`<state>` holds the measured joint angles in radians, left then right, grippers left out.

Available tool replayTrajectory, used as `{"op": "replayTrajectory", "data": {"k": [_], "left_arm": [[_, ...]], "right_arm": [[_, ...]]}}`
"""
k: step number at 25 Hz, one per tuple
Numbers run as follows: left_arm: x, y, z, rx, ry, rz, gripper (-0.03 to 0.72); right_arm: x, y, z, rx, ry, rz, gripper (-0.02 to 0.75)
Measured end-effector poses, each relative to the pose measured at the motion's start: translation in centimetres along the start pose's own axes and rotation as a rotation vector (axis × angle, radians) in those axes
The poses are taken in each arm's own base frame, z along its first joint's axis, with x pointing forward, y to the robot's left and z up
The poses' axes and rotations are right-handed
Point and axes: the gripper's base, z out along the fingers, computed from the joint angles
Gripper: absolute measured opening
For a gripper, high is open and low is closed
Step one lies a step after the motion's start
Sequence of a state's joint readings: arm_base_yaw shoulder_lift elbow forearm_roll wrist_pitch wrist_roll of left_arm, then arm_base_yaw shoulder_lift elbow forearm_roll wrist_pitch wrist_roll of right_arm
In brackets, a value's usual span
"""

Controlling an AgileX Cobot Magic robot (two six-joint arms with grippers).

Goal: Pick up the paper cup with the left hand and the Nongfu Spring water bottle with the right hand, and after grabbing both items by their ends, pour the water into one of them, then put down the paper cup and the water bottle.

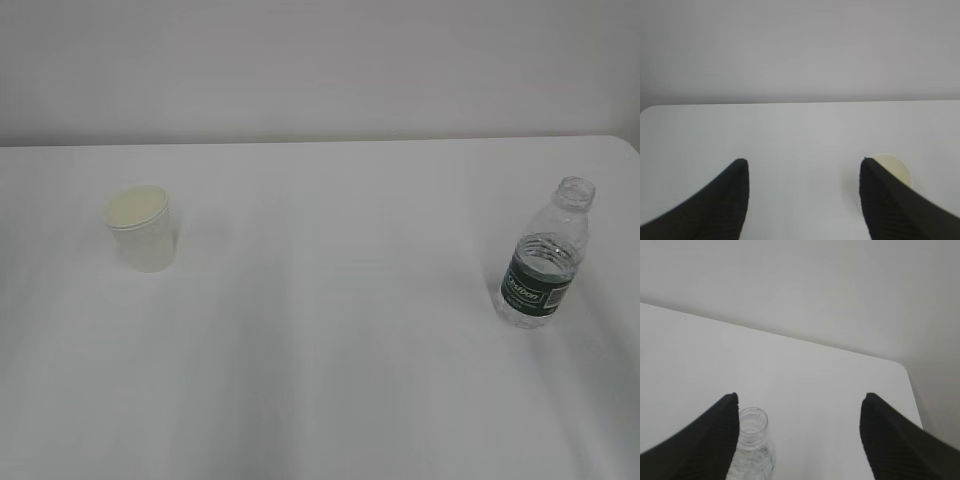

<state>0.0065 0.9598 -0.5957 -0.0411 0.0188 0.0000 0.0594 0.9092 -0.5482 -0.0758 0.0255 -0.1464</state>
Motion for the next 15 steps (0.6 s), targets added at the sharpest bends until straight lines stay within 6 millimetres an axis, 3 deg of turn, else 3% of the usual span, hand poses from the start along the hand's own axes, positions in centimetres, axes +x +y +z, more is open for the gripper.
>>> {"op": "replayTrajectory", "data": {"k": [4, 15], "left_arm": [[0.4, -0.3, 1.3, 0.014, 0.000, 0.005, 0.494], [1.7, -3.6, 4.1, 0.139, 0.003, 0.052, 0.494]], "right_arm": [[0.1, 0.0, 0.8, -0.001, -0.009, 0.000, 0.573], [0.9, 0.3, 2.8, -0.012, 0.021, 0.050, 0.573]]}}
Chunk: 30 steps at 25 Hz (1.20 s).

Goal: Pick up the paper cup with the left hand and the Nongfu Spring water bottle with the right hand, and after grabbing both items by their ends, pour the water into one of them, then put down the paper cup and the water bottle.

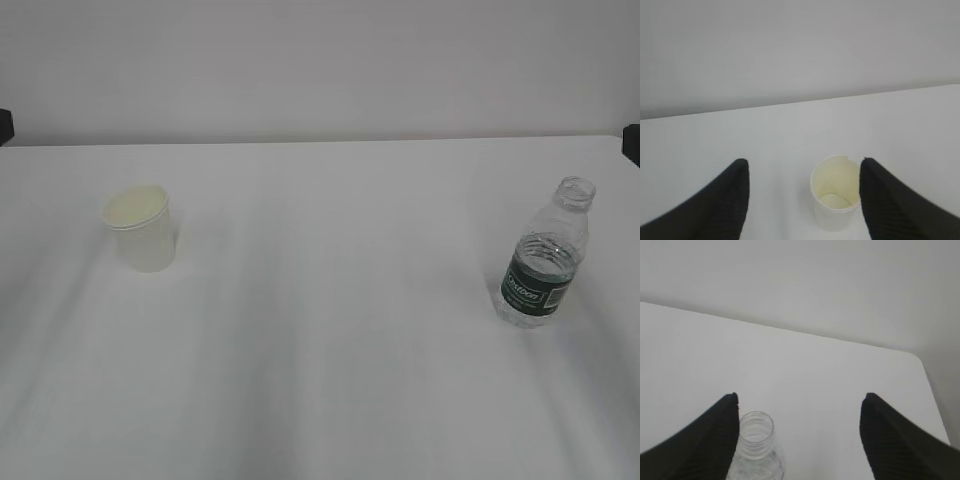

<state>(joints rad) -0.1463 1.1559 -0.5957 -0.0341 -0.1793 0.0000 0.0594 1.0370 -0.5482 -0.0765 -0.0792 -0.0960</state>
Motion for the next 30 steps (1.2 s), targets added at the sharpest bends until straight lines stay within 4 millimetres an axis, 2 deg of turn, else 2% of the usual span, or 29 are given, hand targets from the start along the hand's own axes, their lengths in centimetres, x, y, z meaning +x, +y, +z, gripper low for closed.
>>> {"op": "replayTrajectory", "data": {"k": [7, 14, 19, 24, 30], "left_arm": [[0.4, -0.3, 0.4, 0.013, 0.018, 0.004, 0.493], [0.9, -0.3, 0.9, 0.012, 0.042, 0.005, 0.493], [3.5, -0.2, 1.0, 0.008, 0.072, 0.006, 0.493], [6.5, 0.0, 0.3, 0.002, 0.054, -0.019, 0.485], [8.1, 0.0, 0.8, 0.002, 0.060, -0.053, 0.480]], "right_arm": [[0.5, 0.1, 0.6, -0.003, -0.017, 0.046, 0.573], [2.0, 0.5, 0.6, -0.007, -0.037, 0.069, 0.573], [2.6, 0.6, 0.5, -0.009, -0.047, 0.079, 0.573], [4.1, 1.0, 0.2, -0.025, -0.050, 0.090, 0.552], [5.4, 2.4, 0.4, -0.098, -0.052, 0.038, 0.543]]}}
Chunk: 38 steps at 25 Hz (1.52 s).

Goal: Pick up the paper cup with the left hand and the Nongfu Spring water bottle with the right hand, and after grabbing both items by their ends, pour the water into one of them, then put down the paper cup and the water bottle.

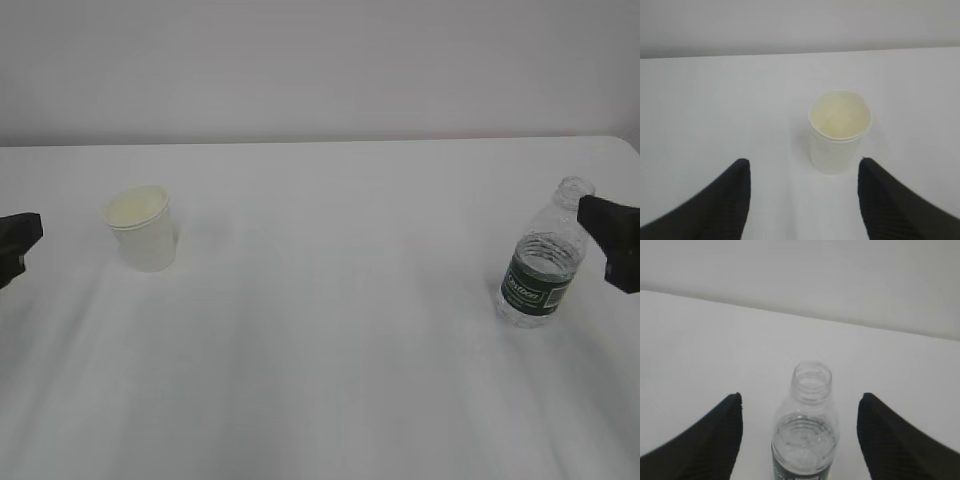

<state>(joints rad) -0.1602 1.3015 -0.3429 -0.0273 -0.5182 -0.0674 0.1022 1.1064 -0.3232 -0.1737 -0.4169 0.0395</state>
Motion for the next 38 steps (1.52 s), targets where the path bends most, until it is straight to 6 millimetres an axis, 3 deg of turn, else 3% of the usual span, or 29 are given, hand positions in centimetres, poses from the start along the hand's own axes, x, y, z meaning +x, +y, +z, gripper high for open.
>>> {"op": "replayTrajectory", "data": {"k": [8, 15, 25, 32, 38], "left_arm": [[2.2, -2.1, 1.7, 0.098, 0.073, 0.050, 0.466], [3.4, -3.0, 2.8, 0.167, 0.055, 0.105, 0.465], [6.8, -3.3, 1.6, 0.266, -0.042, 0.118, 0.461], [8.8, -3.6, 2.2, 0.318, 0.030, 0.176, 0.461], [9.7, -3.5, 2.4, 0.309, 0.068, 0.192, 0.461]], "right_arm": [[3.1, 0.5, 1.6, -0.036, 0.068, 0.019, 0.542], [4.7, 0.9, 1.7, -0.054, 0.061, 0.019, 0.540], [6.6, 1.2, 1.6, -0.056, 0.017, -0.005, 0.540], [8.8, 1.5, 2.1, -0.063, 0.021, -0.001, 0.540], [11.3, 1.7, 2.6, -0.069, 0.135, 0.005, 0.539]]}}
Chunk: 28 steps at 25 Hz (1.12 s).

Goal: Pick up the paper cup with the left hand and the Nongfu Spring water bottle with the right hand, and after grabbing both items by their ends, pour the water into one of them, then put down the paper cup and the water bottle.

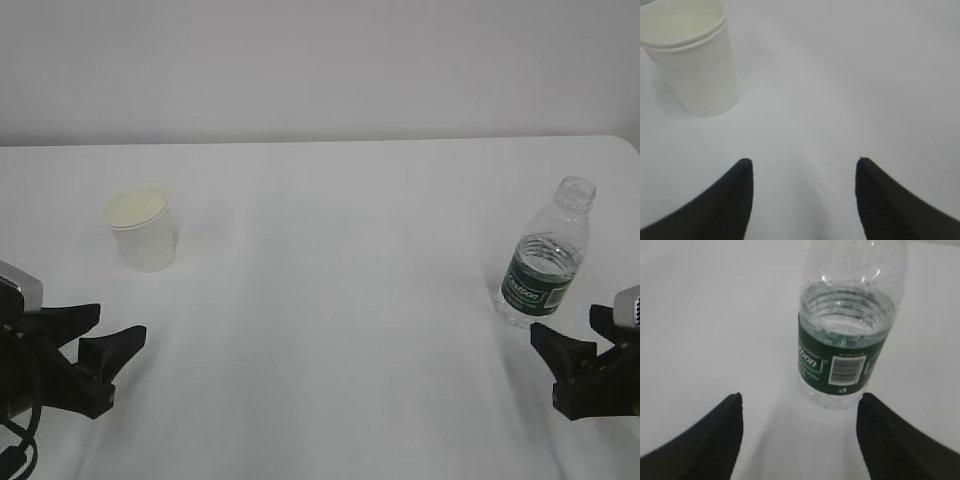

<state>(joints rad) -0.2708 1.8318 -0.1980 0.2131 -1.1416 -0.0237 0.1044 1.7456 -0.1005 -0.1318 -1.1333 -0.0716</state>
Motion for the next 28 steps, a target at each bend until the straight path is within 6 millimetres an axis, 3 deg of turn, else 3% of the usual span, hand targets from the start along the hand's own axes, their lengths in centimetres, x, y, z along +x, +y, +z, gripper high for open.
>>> {"op": "replayTrajectory", "data": {"k": [10, 21, 28], "left_arm": [[-0.2, 1.3, 0.1, -0.140, -0.012, -0.027, 0.460], [-0.2, 1.8, 1.6, -0.160, -0.016, -0.034, 0.463], [-0.2, 1.9, 1.6, -0.174, -0.018, -0.040, 0.482]], "right_arm": [[-0.2, -0.4, 0.5, 0.036, -0.009, 0.012, 0.539], [-0.8, -1.1, 1.4, 0.091, -0.036, 0.016, 0.542], [-0.6, -1.2, 2.3, 0.091, -0.025, 0.040, 0.601]]}}
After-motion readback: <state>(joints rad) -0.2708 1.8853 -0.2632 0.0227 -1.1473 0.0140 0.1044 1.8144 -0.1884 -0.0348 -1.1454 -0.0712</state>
